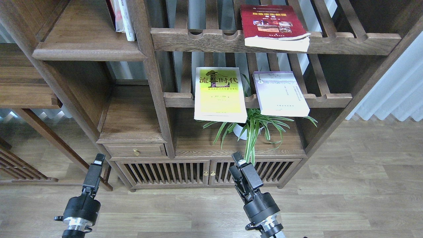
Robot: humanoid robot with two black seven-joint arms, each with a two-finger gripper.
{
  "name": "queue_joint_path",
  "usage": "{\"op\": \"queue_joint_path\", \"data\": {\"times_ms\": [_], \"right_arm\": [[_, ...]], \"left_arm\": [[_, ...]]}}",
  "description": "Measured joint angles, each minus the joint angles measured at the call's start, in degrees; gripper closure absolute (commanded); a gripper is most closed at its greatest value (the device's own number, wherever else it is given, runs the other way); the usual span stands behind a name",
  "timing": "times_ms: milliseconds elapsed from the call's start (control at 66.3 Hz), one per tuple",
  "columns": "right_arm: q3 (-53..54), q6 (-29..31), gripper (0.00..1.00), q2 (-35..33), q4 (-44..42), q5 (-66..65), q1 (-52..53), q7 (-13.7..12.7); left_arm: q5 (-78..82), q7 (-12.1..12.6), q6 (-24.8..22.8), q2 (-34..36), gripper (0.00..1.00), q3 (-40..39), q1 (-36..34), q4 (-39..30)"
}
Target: Organize books on shelf
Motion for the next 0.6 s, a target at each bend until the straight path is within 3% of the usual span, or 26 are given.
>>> {"op": "queue_joint_path", "data": {"times_ms": [603], "right_arm": [[-0.56,0.0,0.01,0.0,-1.23,0.0,-0.07,0.1]], "left_arm": [[-0.03,0.0,0.0,0.09,0.0,-1.12,0.99,0.06]]}}
